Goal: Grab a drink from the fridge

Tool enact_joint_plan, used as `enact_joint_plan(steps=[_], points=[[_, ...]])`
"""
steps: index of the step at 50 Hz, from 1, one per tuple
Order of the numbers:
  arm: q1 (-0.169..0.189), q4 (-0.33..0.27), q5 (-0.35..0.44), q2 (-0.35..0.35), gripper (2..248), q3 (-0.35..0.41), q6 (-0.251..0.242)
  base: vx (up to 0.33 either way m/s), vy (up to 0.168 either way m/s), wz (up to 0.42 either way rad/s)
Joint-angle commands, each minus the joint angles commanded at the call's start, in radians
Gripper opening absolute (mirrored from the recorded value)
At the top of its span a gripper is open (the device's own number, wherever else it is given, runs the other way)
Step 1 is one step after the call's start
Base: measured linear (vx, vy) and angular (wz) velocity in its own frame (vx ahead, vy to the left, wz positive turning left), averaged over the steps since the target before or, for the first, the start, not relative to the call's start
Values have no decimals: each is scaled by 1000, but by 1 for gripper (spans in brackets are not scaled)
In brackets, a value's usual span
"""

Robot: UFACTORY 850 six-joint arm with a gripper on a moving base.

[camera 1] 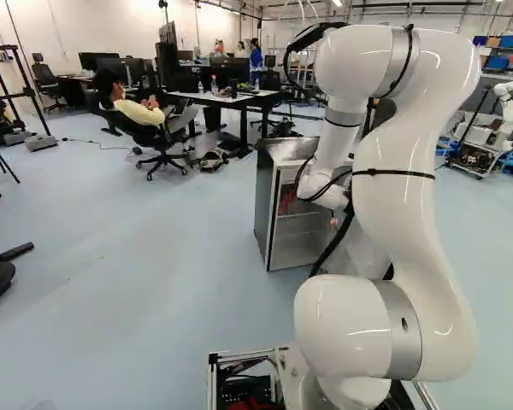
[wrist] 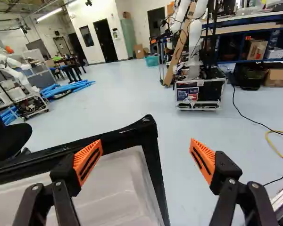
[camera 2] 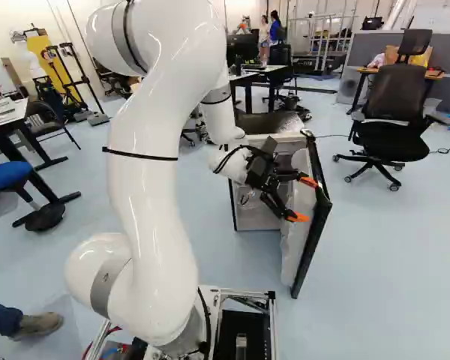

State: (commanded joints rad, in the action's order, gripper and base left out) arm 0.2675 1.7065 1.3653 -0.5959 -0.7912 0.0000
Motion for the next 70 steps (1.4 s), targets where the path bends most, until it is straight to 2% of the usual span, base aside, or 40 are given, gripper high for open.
enact_joint_plan(steps=[33,70], points=[[146,0,-37,-83,247,-178,0,0,0,0],[278,0,-105,-186,247,-384,0,0,0,0]])
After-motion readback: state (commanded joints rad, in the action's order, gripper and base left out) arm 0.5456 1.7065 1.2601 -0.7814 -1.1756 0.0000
